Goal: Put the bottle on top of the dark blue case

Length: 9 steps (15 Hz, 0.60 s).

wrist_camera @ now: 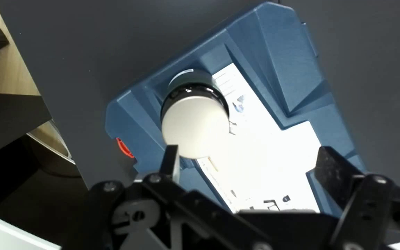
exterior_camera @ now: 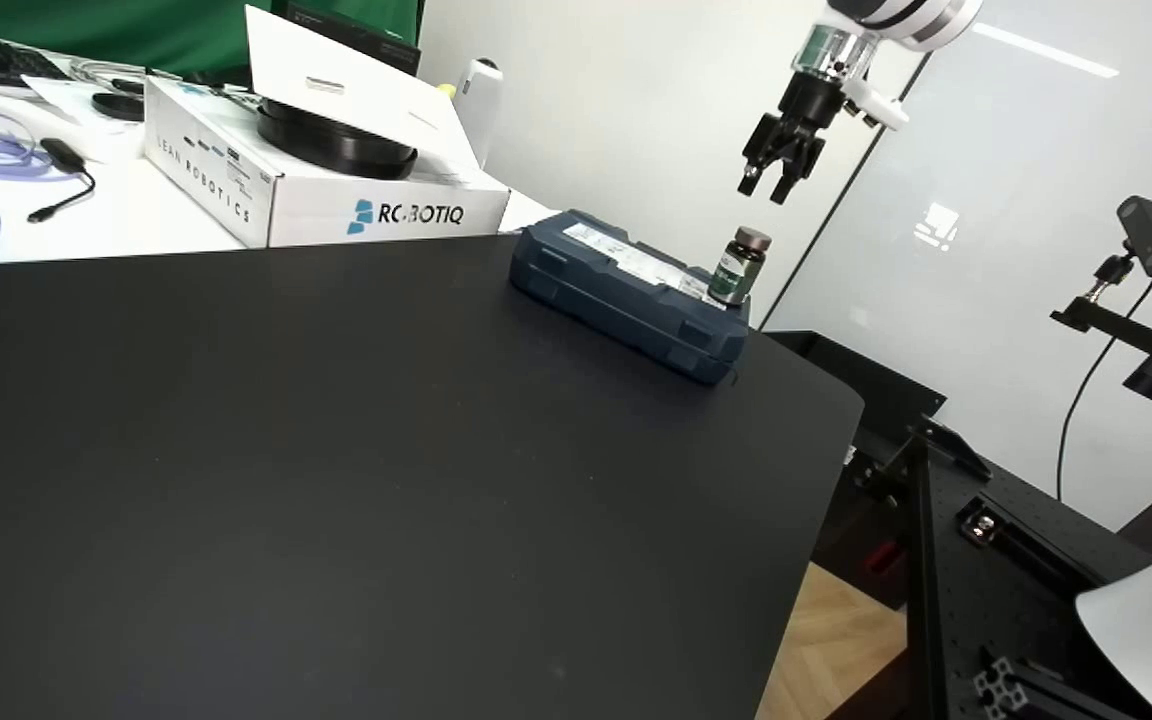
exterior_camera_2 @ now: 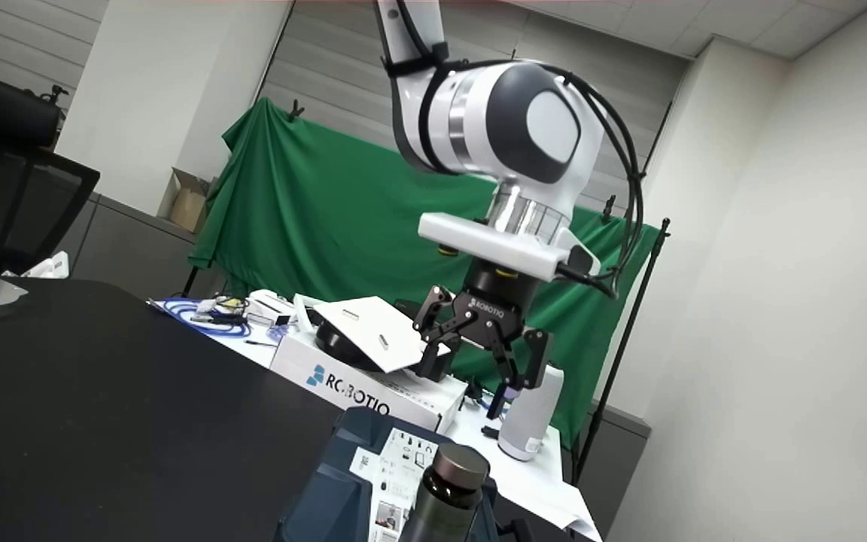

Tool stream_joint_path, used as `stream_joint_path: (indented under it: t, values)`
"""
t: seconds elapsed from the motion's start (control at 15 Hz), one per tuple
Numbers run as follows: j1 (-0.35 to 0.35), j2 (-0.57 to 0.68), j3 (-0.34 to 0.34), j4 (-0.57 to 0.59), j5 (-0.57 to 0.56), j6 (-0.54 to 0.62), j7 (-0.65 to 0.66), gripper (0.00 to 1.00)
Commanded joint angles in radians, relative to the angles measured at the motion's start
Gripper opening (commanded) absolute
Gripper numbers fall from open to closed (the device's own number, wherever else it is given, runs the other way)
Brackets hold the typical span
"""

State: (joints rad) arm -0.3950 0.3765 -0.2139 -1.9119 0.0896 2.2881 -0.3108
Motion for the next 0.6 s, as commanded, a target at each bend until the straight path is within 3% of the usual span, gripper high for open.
stream_joint_path:
  t: [0.0,0.13,0.2,0.53]
  values:
    - [0.043,-0.171,-0.011,-0.1,-0.054,-0.032,0.031,1.0]
    - [0.063,-0.241,-0.012,-0.148,-0.077,-0.048,0.033,1.0]
    - [0.046,-0.152,-0.011,-0.069,-0.041,-0.041,0.001,1.0]
    - [0.066,-0.229,-0.016,-0.135,-0.058,-0.05,0.002,1.0]
